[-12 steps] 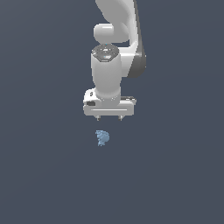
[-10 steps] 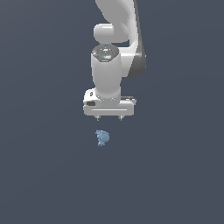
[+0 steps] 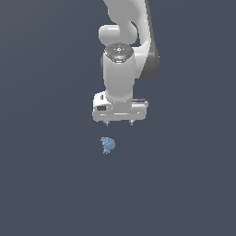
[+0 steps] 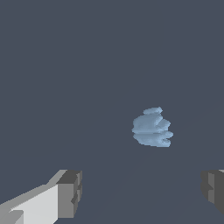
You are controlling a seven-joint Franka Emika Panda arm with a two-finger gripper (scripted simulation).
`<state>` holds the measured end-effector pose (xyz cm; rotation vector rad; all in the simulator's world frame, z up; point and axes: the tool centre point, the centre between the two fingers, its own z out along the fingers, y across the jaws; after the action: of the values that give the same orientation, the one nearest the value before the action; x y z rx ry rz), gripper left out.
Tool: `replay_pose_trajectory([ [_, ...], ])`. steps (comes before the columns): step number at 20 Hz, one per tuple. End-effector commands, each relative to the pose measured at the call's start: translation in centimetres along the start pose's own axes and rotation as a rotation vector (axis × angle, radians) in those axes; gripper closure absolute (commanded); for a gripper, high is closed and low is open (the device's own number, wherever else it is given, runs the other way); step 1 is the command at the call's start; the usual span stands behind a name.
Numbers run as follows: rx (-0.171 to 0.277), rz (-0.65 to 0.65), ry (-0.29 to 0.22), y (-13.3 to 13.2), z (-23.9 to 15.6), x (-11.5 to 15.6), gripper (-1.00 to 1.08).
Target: Pick up the object and move it to a goal position.
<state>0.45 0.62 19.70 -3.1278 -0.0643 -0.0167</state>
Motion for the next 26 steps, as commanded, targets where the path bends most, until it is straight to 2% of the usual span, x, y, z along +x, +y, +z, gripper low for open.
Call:
replay_pose_trajectory([
  [1, 0.000, -0.001, -0.001, 0.0, 0.0, 0.0, -0.92],
  [10, -0.003, -0.049, -0.003, 1.2, 1.8, 0.4, -0.92],
  [26, -0.011, -0.240, -0.012, 5.9, 9.1, 1.1, -0.92],
])
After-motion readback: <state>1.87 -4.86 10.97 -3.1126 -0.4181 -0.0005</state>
